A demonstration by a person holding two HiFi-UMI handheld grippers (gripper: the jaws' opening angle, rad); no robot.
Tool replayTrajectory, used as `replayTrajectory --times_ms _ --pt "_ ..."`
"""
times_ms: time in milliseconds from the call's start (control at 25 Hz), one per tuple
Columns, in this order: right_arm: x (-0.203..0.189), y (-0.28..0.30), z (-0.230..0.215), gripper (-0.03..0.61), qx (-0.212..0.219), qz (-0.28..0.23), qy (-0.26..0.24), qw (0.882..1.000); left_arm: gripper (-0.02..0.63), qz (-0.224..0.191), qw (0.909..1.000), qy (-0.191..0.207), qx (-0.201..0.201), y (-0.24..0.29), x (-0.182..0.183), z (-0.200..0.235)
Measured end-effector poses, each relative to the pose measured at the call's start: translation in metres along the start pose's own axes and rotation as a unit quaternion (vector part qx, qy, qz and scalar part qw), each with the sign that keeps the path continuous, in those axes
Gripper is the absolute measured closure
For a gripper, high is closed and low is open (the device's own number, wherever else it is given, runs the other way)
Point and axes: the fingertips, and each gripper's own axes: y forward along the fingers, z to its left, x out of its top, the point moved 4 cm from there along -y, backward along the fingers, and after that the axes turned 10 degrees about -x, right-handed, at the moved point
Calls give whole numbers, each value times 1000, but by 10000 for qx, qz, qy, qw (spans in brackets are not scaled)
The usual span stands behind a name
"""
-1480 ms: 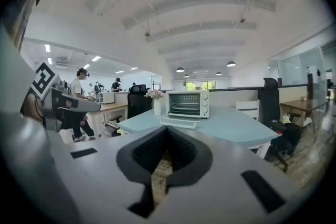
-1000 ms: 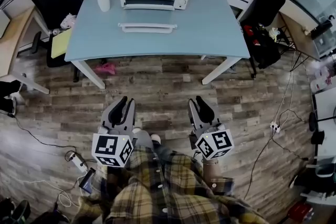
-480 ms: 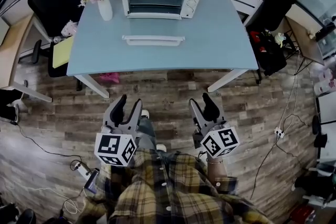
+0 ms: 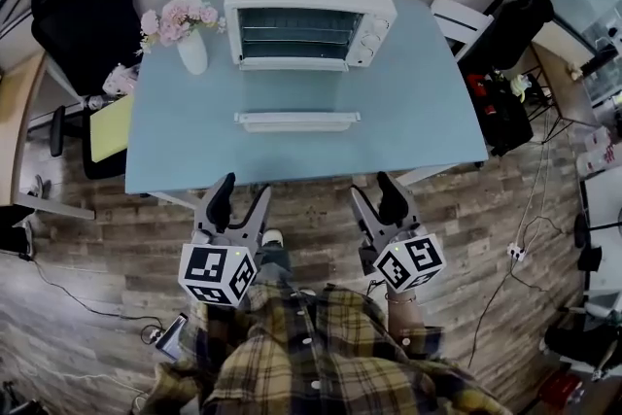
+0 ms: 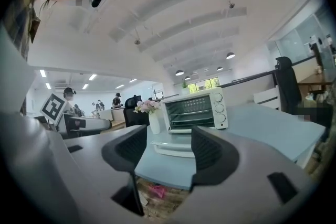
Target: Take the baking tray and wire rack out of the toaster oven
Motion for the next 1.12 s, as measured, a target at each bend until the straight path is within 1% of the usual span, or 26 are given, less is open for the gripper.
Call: replayTrajectory --times_ms 200,400,560,720,880,1120 --pt "4 34 5 327 -157 4 60 9999 339 31 9999 -76 -80 15 11 38" --pt "9 58 8 327 -376 -47 223 9990 328 98 9997 -136 -178 27 17 64" --pt "12 71 10 327 -421 -29 276 9987 327 136 9993 -297 -197 35 14 77" --pt "12 83 1 327 -462 73 325 9984 327 204 9984 -458 -249 50 12 83" --pt "12 105 -8 327 -427 125 408 9982 327 209 9979 -571 -241 72 13 93" --pt "22 154 -34 328 -191 57 509 9985 327 66 9978 -652 -121 119 27 108"
